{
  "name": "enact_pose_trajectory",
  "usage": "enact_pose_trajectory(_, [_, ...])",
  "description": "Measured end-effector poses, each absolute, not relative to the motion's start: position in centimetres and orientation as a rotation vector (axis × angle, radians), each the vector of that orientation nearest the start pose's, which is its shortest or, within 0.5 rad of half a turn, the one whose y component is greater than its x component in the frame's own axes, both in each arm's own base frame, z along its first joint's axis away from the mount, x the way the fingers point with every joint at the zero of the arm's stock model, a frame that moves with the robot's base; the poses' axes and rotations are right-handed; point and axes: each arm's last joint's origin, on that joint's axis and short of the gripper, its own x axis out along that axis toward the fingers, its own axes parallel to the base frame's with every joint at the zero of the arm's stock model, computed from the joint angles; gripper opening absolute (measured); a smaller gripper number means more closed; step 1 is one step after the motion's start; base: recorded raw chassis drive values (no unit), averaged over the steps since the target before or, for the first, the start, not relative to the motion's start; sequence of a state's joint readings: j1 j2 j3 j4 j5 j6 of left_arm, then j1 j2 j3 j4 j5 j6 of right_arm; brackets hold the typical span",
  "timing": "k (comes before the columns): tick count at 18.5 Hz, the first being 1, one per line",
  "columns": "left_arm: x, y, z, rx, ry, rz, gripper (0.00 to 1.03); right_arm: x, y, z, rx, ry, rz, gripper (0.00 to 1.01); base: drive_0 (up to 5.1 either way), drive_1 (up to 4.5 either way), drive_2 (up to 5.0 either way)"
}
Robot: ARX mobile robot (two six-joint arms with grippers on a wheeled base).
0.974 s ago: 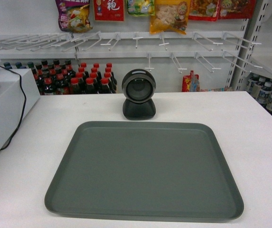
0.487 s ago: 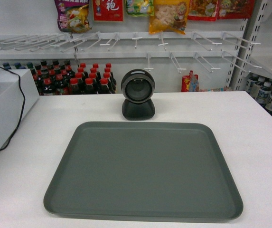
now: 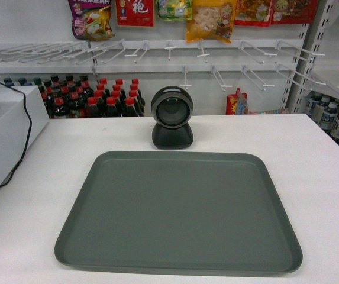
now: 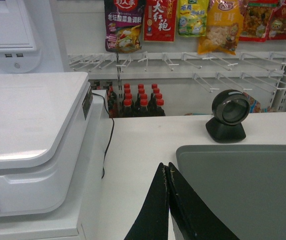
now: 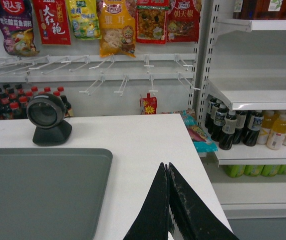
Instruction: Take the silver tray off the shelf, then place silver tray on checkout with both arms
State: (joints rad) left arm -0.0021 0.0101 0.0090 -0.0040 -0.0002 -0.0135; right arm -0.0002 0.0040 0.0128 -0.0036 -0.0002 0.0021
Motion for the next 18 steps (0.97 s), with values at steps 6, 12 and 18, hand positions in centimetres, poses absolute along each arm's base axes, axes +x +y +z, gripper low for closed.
enact_pose_trajectory(6, [9.78, -0.02, 16.54, -0.014, 0.005, -0.002, 0.51, 9.72, 0.00, 16.72, 0.002, -0.005, 0.000, 0.54, 0.0, 0.00, 0.0])
enact_pose_trajectory(12, [9.78, -0.02, 16.54, -0.013, 0.005, -0.002, 0.99, 9.72, 0.00, 16.72, 0.002, -0.005, 0.000, 0.98, 0.0, 0.00, 0.0])
enact_pose_trajectory(18, [9.78, -0.02, 16.54, -0.013, 0.005, -0.002, 0.98, 9.72, 0.00, 16.72, 0.002, -0.005, 0.000, 0.98, 0.0, 0.00, 0.0])
